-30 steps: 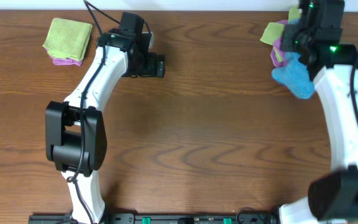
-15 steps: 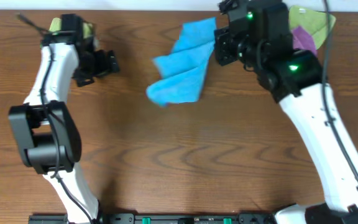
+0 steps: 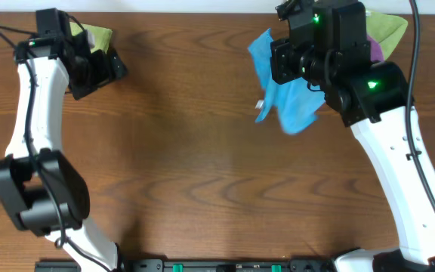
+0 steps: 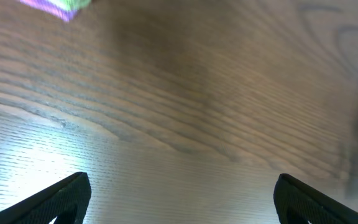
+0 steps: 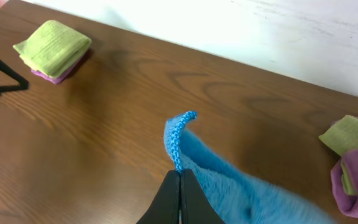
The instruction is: Fold the cloth
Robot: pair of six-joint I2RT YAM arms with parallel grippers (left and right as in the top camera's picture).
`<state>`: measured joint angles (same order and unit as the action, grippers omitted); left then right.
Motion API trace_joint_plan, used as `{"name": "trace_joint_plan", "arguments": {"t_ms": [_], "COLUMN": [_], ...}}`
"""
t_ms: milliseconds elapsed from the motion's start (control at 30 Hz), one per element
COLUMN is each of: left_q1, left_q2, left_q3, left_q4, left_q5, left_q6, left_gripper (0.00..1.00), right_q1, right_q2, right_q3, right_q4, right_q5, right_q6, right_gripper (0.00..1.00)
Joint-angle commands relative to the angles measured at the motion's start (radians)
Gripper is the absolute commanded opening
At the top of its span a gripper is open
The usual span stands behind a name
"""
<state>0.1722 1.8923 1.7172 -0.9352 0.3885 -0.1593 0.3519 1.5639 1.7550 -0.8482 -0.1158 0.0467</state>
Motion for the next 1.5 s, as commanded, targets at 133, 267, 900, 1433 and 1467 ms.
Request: {"name": "trace_joint_plan", "arguments": {"t_ms": [133, 267, 900, 1433, 1467], "left_q1": [-0.015, -0.028, -0.036, -0.036, -0.036], "left_q2": [-0.001, -0.001, 0.0, 0.0, 0.0], "left_q3": [0.006, 0.006, 0.006, 0.006, 0.006], "left_q4": [-0.003, -0.003, 0.079, 0.079, 0.078], "left_q5": [-0.014, -0.015, -0.027, -0.033, -0.033], "left_q6": [0.031, 0.056, 0.06, 0.067, 0.067], "left_gripper": [0.95, 0.95, 0.96, 0.95, 0.95], "right_q1": [-0.056, -0.177, -0.418, -0.442, -0.445], "right_q2": [0.053, 0.064, 0.251, 0.446, 0.449], "right_q3": [0.007, 0.007, 0.007, 0.007, 0.007], "right_q4": [-0.087, -0.097, 0.125, 0.123, 0.11], "right_q5": [0.293, 0.356, 0.281, 0.445, 0.444], "right_q6": [0.052, 0.077, 0.099, 0.163, 0.171], "right_gripper": [0.01, 0.01, 0.01, 0.01, 0.01]}}
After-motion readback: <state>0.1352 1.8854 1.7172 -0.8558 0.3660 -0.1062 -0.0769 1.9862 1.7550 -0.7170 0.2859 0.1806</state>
